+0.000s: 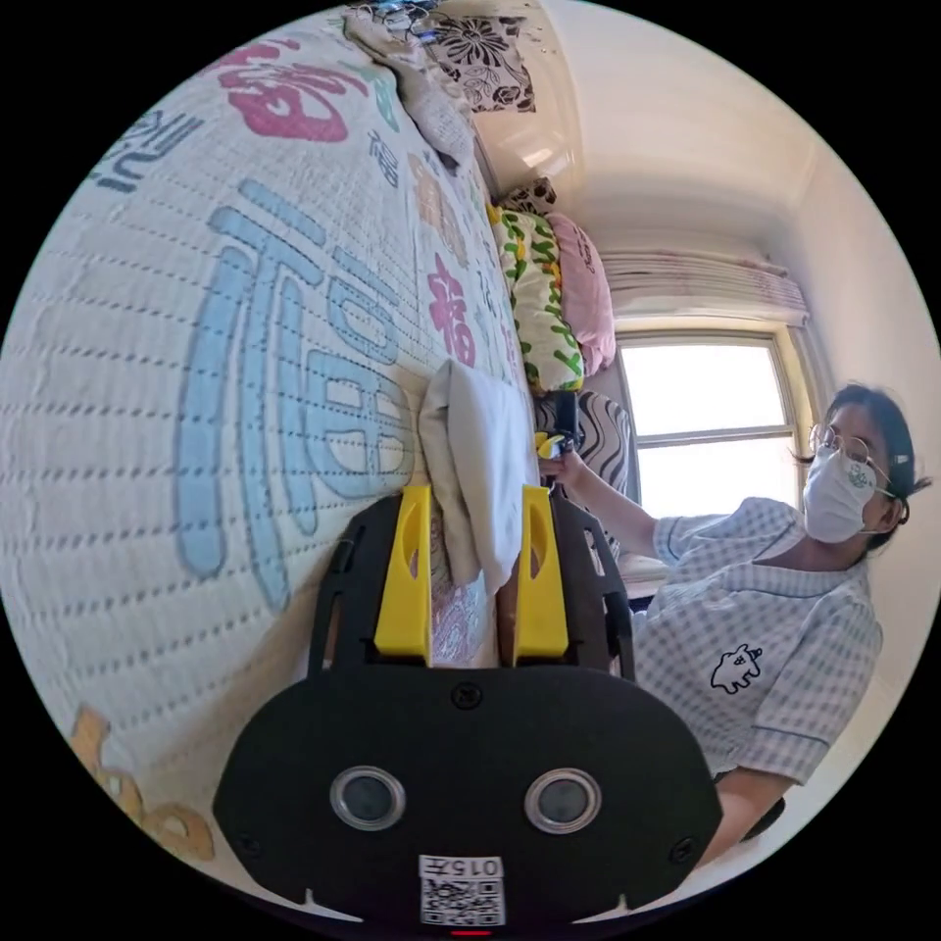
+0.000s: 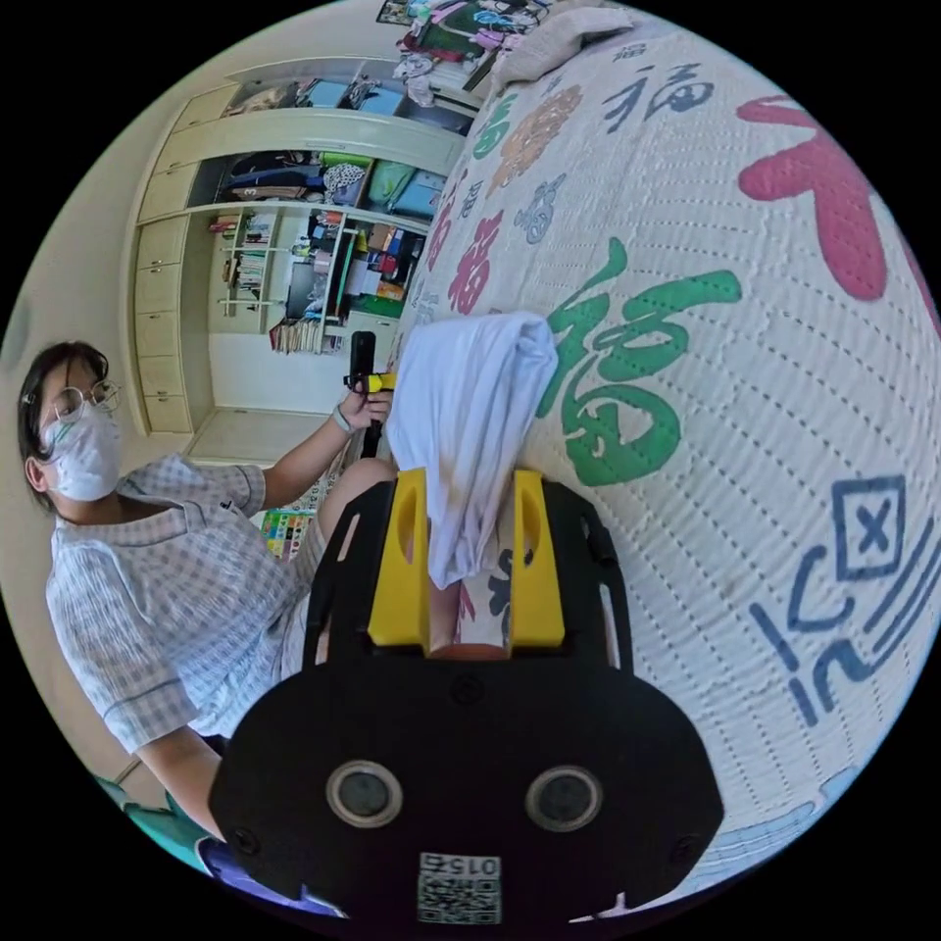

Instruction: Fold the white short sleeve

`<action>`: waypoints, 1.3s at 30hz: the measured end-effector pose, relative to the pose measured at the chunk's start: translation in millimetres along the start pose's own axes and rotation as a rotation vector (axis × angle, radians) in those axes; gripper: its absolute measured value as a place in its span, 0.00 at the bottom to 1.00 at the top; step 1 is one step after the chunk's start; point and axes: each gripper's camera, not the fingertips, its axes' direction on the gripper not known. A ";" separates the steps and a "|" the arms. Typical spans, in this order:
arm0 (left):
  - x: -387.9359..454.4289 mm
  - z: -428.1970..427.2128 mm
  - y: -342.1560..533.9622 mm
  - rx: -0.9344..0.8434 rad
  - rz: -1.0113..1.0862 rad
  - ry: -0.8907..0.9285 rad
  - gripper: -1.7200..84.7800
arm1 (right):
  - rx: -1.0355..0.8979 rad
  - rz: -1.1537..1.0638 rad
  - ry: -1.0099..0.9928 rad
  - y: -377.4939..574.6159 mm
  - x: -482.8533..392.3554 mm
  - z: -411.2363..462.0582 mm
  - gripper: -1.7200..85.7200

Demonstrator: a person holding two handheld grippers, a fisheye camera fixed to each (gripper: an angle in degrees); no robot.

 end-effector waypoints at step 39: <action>103.3 -197.9 592.2 1.158 -0.362 -0.254 0.03 | -0.789 -0.410 -0.007 -250.3 -291.4 565.4 0.05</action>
